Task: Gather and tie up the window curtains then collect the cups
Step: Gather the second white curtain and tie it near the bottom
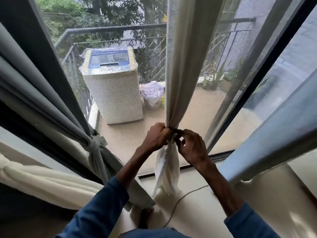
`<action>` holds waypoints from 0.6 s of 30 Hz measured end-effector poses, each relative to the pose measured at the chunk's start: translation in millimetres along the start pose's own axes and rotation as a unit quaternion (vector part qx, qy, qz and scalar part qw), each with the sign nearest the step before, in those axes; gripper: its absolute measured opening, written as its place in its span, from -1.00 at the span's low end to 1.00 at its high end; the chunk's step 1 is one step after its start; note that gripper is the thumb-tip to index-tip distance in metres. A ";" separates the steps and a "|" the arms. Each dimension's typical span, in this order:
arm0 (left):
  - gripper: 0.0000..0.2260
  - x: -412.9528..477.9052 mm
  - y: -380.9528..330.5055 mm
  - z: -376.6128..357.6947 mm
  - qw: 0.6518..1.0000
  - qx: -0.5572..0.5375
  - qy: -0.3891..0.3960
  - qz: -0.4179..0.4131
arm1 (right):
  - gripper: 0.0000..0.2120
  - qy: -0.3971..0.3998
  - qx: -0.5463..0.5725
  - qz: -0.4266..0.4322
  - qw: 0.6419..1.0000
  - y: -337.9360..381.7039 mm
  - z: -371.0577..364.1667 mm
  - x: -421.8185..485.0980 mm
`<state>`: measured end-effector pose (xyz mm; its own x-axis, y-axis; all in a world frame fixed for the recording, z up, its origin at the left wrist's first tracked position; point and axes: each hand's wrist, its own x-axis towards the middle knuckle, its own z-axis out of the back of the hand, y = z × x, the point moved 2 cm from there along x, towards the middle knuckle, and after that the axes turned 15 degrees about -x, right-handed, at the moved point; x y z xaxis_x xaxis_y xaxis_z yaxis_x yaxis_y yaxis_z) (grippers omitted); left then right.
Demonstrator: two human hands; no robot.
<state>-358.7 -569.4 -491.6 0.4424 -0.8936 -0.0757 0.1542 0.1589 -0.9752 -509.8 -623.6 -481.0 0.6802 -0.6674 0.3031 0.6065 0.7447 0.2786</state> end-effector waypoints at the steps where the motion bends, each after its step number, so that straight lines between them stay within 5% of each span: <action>1: -0.70 -0.7 0.5 -0.4 1.000 0.002 0.000 -0.003 | -0.64 0.010 -0.009 0.002 1.000 -0.7 -0.6 1.0; 8: -0.67 1.6 2.4 -3.3 1.000 0.028 0.004 -0.014 | -0.69 0.176 -0.153 0.012 0.972 -3.1 -5.7 14.2; 14: -0.61 2.0 -0.3 -8.0 0.997 0.056 0.020 -0.043 | -0.83 0.393 -0.028 -0.044 0.918 2.6 13.1 17.2; 16: -0.61 2.0 -0.4 -9.7 0.997 0.059 0.017 -0.046 | -0.80 0.375 -0.059 -0.031 0.925 6.0 16.0 17.0; 18: -0.63 2.3 0.0 -7.9 0.998 0.057 -0.001 -0.037 | -0.74 0.274 -0.185 0.021 0.943 5.6 10.8 16.6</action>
<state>-364.7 -574.8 -493.4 0.4280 -0.9038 -0.0036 0.2859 0.1391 -0.9481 -499.5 -630.6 -464.6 0.7558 -0.6096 -0.2390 0.6075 0.7890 -0.0915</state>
